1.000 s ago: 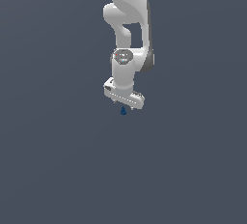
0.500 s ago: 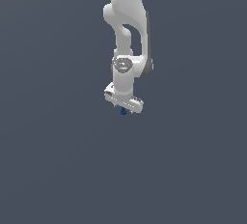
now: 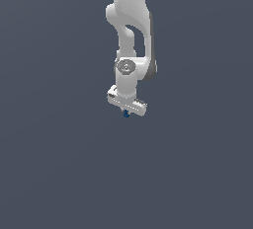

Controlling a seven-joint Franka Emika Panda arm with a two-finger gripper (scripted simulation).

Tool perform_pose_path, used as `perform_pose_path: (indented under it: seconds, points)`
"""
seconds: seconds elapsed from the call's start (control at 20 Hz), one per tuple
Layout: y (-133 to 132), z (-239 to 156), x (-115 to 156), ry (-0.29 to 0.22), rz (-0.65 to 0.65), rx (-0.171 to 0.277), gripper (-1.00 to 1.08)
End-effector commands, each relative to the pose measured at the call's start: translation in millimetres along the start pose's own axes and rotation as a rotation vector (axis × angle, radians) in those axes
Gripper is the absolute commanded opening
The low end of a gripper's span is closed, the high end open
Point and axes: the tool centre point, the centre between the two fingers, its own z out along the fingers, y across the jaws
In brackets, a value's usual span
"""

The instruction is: Pick up the object and move it to a goal position.

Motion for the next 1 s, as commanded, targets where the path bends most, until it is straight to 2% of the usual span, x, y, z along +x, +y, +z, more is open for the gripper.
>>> perform_pose_path:
  seconds: [0.0,0.95]
  points:
    - [0.1,0.2,-0.1,0.000,0.000,0.000,-1.00]
    - [13.2,-41.0,25.6,0.000,0.000,0.000,-1.00]
